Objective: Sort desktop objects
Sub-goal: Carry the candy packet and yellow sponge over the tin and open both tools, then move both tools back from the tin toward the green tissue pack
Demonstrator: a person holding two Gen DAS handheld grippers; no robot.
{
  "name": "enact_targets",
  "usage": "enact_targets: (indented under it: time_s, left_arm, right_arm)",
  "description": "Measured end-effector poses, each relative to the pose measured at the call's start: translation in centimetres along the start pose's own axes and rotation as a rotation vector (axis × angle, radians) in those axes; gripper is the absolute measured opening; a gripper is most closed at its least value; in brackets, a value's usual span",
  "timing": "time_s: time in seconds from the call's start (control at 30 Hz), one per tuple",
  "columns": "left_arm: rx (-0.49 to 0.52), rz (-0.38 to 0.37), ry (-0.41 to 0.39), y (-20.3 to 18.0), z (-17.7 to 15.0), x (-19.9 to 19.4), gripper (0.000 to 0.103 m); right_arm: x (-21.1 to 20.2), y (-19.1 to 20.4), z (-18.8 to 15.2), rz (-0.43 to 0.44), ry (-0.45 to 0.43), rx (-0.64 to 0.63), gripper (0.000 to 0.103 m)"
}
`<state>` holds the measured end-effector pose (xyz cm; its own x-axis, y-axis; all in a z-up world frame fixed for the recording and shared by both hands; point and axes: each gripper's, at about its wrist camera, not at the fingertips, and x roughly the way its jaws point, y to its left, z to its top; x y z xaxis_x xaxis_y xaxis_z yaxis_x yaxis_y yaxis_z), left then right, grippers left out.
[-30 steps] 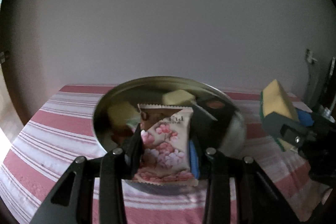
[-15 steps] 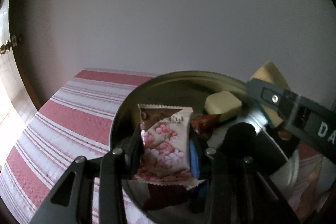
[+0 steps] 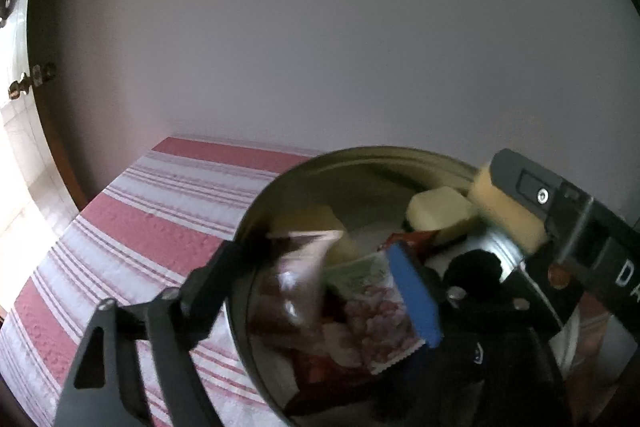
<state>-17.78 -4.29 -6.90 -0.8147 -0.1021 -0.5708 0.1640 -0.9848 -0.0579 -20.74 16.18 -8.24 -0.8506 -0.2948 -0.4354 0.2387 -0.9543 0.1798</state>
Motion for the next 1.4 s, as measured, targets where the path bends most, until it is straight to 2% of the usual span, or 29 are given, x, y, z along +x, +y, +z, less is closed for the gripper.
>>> enact_targets:
  time_s: [0.23,0.47,0.7,0.97,1.13,1.4]
  left_arm:
    - [0.045,0.079,-0.081,-0.5,-0.4,-1.2,0.103]
    - [0.029,0.066,-0.099,-0.1,-0.7,-1.3,0.103]
    - [0.040,0.128,-0.209,-0.1,-1.4,-2.8,0.103]
    - [0.017,0.148,-0.315,0.2,-2.0,-4.7,0.103]
    - [0.010,0.112,-0.276,0.0,-2.4,-4.9,0.103]
    - [0.040,0.071,-0.278,-1.0,-4.2,-7.3,0.103]
  right_arm:
    - [-2.1,0.5,-1.2,-0.034,-0.116,-0.007,0.086]
    - [-4.2,1.1,-3.4,-0.101,-0.223,-0.025,0.101]
    - [-4.3,1.8,-4.7,-0.153,-0.219,-0.065,0.102]
    - [-5.8,-0.3,-5.8,-0.173,-0.223,0.006,0.102]
    - [-7.3,-1.6,-6.7,-0.190,-0.200,0.035,0.102]
    - [-9.4,-2.1,-7.6,-0.221,-0.196,-0.032,0.102]
